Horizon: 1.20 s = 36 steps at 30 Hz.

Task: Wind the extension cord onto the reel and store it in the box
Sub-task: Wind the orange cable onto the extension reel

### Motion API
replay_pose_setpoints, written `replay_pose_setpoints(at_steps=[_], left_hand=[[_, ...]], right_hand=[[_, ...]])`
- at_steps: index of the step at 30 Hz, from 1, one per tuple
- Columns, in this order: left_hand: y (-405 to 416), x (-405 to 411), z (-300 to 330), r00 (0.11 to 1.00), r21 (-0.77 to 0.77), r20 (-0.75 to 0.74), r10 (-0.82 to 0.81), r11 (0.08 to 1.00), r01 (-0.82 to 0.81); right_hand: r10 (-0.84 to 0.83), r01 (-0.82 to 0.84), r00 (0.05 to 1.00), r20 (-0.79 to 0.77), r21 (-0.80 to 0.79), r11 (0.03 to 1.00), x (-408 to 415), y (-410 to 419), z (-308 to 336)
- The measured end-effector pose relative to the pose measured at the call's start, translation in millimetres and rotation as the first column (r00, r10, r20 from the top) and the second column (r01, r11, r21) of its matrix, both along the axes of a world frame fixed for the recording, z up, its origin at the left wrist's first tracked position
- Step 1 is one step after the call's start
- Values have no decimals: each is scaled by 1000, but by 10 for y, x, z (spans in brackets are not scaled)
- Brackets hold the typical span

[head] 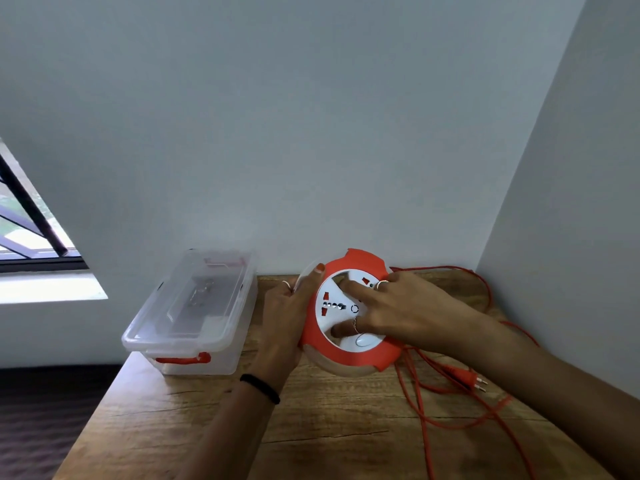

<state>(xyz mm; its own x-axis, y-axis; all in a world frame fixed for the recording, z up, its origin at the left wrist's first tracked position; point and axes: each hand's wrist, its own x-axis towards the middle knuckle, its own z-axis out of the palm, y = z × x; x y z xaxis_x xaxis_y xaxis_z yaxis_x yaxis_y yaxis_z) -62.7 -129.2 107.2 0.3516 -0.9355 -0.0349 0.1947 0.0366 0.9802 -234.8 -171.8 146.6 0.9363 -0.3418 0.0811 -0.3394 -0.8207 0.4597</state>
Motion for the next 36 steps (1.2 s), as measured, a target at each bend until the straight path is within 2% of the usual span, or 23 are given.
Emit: replay_pose_setpoints(at_steps=[4,8,15,27,32,36], left_hand=[[-14,-31,-24,1000,-14,16,12,1000,-12],[-26,-57,-42,998,-6,-23,56,998,-56],[-35,-78,-52,994,-41,3,107,993,-107],[-26,-150,-74,993,-36,-10,122,992,-122],[-36,-130,-96,990,-56,-6,142,988,-143],[-36,-113,-57,992,-85,4,123,989,-123]], right_hand=[[-1,2,999,34,-48,999,1,-18,-52],[-68,72,995,77,-51,996,46,-2,-41],[-139,153,978,158,-78,985,123,14,-17],[-276,270,919,281,62,961,239,75,-29],[-407,393,849,338,113,913,305,132,-71],[-403,397,821,403,103,912,307,162,-122]])
